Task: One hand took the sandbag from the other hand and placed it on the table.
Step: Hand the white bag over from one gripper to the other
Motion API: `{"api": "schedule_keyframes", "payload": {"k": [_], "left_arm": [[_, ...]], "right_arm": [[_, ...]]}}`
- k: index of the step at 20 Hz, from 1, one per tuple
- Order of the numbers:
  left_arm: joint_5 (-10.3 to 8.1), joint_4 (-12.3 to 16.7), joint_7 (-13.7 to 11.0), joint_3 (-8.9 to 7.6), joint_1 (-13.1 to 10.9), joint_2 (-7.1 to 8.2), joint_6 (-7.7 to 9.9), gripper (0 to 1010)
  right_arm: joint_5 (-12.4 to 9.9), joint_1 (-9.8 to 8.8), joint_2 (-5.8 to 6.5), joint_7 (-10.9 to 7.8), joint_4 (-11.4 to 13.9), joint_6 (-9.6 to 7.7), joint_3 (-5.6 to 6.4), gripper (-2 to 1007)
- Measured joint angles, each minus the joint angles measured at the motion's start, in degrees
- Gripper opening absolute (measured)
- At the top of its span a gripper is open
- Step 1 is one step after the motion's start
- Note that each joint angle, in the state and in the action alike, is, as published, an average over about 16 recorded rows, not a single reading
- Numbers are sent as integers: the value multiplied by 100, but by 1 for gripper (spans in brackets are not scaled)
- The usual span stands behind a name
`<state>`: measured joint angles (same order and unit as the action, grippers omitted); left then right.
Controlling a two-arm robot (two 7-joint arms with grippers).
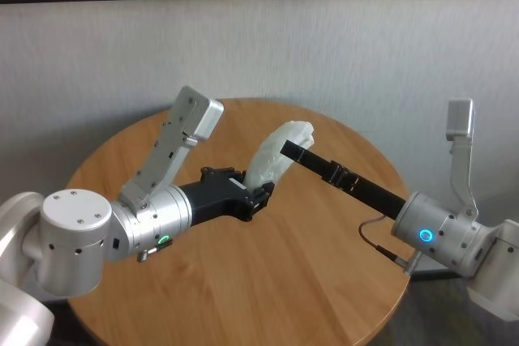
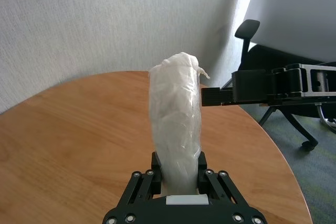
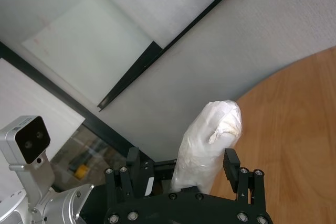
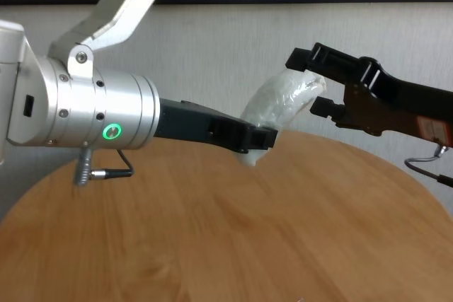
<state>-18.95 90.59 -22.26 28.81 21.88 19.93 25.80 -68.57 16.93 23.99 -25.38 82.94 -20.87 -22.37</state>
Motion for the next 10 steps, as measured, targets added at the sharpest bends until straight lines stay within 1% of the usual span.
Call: {"api": "schedule_keyframes", "payload": {"k": [10], "left_arm": [[0,0,3,0,0,0,0,390]], "right_arm": [[-148,210,-106,52,-264,46,-160,1001]]}}
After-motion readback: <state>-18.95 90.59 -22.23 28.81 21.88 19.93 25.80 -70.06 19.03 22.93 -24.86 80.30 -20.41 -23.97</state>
